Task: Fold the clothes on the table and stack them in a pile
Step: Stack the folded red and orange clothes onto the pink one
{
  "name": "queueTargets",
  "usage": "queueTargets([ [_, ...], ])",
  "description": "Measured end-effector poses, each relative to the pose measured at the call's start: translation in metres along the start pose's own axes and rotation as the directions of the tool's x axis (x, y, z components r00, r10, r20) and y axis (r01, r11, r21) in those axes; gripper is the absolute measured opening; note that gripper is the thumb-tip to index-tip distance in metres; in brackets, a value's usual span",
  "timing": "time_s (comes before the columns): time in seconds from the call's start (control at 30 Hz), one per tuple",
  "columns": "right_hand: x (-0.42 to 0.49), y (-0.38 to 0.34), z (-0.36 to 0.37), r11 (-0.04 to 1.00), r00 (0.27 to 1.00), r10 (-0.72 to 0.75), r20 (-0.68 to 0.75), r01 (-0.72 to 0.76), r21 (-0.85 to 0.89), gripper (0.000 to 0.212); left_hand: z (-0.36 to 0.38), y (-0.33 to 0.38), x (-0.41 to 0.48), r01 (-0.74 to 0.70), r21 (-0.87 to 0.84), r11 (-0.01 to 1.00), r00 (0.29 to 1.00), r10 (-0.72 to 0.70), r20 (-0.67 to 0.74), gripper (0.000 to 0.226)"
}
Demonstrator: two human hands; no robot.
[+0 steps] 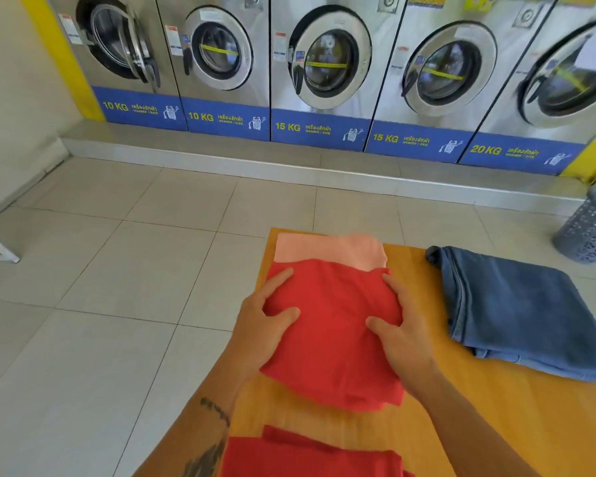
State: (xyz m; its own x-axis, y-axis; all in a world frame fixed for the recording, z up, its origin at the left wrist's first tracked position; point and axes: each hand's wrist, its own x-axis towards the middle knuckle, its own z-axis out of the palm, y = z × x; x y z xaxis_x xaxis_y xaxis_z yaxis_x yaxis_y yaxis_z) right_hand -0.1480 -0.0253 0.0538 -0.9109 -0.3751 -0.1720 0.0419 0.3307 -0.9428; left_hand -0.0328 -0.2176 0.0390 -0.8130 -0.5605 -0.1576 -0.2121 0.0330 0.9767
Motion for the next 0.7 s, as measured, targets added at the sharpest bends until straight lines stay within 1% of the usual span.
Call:
queueTargets([
  [0.07,0.031,-0.016,-0.006,0.997,0.998,-0.055,-0.022,0.054,-0.049,0.07,0.001,0.016,0.026,-0.051,0.032,0.998,0.998,0.052,-0.033,0.057],
  [0.13,0.068,-0.026,-0.007,0.992,0.996,-0.082,-0.03,0.079,-0.095,0.072,0.008,0.028,0.057,-0.067,0.085,0.994,0.995,0.073,-0.067,0.055],
  [0.2,0.104,-0.03,-0.005,0.991,0.997,-0.078,-0.018,0.075,-0.11,0.074,0.016,0.034,0.088,-0.067,0.118,0.991,0.993,0.077,-0.084,0.053],
  [0.27,0.133,-0.023,-0.002,0.985,0.999,-0.052,0.003,0.052,-0.166,0.073,0.024,0.03,0.115,-0.056,0.191,0.98,0.996,0.068,-0.06,0.053],
  [0.3,0.142,-0.015,-0.002,0.978,1.0,-0.014,0.022,0.018,-0.209,0.074,0.027,0.024,0.124,-0.033,0.246,0.969,0.998,0.043,-0.035,0.054],
  [0.37,0.151,0.005,0.0,0.945,0.996,0.071,0.06,-0.048,-0.323,0.076,0.03,0.007,0.133,0.028,0.364,0.931,0.999,-0.034,0.011,0.057],
  [0.43,0.151,0.024,0.001,0.906,0.994,0.085,0.072,-0.047,-0.421,0.076,0.031,-0.011,0.133,0.062,0.433,0.899,0.997,-0.076,0.016,0.058],
  [0.57,0.148,0.031,0.0,0.903,0.996,0.051,0.074,-0.014,-0.43,0.075,0.029,-0.017,0.124,0.06,0.43,0.901,0.998,-0.06,-0.015,0.055],
  [0.7,0.141,0.027,-0.007,0.894,0.994,0.058,0.092,-0.011,-0.447,0.074,0.017,-0.016,0.106,0.064,0.463,0.884,0.998,-0.064,-0.016,0.053],
])
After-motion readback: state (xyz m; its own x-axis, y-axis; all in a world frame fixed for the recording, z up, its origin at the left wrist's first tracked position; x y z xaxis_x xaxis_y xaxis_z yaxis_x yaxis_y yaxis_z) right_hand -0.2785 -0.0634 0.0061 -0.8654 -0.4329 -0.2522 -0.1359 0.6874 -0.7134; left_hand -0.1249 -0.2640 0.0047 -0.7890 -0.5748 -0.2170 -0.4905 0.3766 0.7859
